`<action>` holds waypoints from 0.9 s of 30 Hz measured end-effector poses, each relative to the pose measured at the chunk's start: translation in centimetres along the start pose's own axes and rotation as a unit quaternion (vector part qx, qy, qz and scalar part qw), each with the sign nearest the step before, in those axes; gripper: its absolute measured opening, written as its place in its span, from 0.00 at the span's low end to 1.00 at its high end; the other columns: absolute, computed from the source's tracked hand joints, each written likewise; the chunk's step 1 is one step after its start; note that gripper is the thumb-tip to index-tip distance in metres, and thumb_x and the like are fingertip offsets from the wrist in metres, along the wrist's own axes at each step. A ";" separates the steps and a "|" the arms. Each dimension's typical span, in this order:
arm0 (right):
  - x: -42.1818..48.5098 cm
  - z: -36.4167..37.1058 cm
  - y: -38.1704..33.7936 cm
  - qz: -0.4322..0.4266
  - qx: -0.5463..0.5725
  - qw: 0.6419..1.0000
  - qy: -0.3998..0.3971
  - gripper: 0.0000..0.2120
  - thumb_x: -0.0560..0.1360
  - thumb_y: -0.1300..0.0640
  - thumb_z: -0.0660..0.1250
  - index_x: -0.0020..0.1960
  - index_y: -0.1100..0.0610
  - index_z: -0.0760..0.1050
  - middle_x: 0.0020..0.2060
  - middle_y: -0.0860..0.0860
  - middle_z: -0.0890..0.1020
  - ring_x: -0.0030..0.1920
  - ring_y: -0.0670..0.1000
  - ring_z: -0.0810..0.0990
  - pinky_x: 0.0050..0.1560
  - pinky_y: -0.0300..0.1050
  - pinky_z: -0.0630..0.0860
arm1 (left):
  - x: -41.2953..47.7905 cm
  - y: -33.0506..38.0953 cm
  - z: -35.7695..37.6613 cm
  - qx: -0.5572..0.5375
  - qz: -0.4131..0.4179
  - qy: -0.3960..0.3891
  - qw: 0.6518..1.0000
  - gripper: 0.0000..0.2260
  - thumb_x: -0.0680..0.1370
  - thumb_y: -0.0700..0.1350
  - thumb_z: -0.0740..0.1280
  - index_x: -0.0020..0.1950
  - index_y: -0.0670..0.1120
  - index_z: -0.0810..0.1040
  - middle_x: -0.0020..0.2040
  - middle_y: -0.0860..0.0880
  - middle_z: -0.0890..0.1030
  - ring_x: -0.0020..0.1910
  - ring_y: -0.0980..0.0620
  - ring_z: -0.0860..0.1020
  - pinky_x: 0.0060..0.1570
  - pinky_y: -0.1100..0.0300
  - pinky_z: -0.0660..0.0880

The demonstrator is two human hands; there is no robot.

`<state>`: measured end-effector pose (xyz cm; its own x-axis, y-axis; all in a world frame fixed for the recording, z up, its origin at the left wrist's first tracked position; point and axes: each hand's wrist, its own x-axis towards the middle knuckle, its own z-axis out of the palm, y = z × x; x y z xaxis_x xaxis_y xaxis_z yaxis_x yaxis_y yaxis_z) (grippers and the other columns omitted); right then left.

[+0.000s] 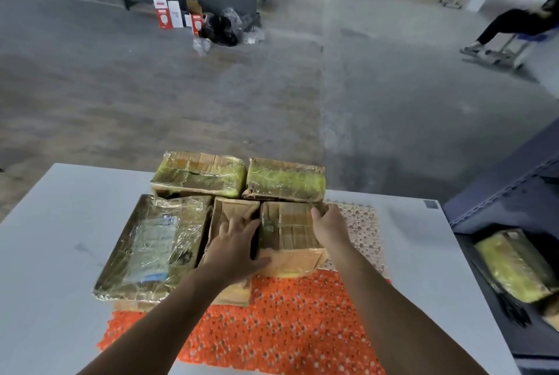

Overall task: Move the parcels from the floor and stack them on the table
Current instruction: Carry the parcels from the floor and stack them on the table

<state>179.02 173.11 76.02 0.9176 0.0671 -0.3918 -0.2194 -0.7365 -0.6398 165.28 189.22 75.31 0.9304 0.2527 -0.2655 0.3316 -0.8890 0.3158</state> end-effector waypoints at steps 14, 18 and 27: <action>-0.1 0.4 -0.5 -0.003 -0.028 0.999 -0.024 0.15 0.82 0.51 0.55 0.62 0.60 0.69 0.47 0.53 0.78 0.36 0.47 0.76 0.30 0.40 0.67 | 0.3 0.1 0.1 -0.005 0.026 0.025 0.999 0.35 0.76 0.56 0.63 0.78 0.51 0.50 0.72 0.43 0.57 0.69 0.42 0.62 0.62 0.51 0.72; 0.0 0.0 -0.3 -0.011 -0.040 0.997 -0.059 0.18 0.83 0.48 0.54 0.62 0.60 0.71 0.41 0.51 0.77 0.35 0.48 0.76 0.33 0.43 0.69 | 0.4 0.2 0.1 -0.005 0.024 0.025 0.999 0.34 0.76 0.56 0.63 0.78 0.52 0.50 0.72 0.42 0.58 0.69 0.41 0.61 0.62 0.50 0.72; 0.0 -1.7 1.8 -0.001 -0.017 1.000 0.007 0.23 0.84 0.45 0.50 0.61 0.61 0.73 0.52 0.57 0.79 0.50 0.55 0.79 0.49 0.46 0.71 | 0.5 -1.0 -0.4 -0.036 0.030 0.046 0.998 0.44 0.70 0.64 0.68 0.78 0.52 0.48 0.72 0.45 0.61 0.70 0.44 0.64 0.65 0.49 0.70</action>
<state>179.18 170.64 75.92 0.9229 0.0588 -0.3804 -0.2062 -0.7590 -0.6175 165.52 190.38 75.21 0.9583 0.2371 -0.1598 0.2822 -0.8743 0.3950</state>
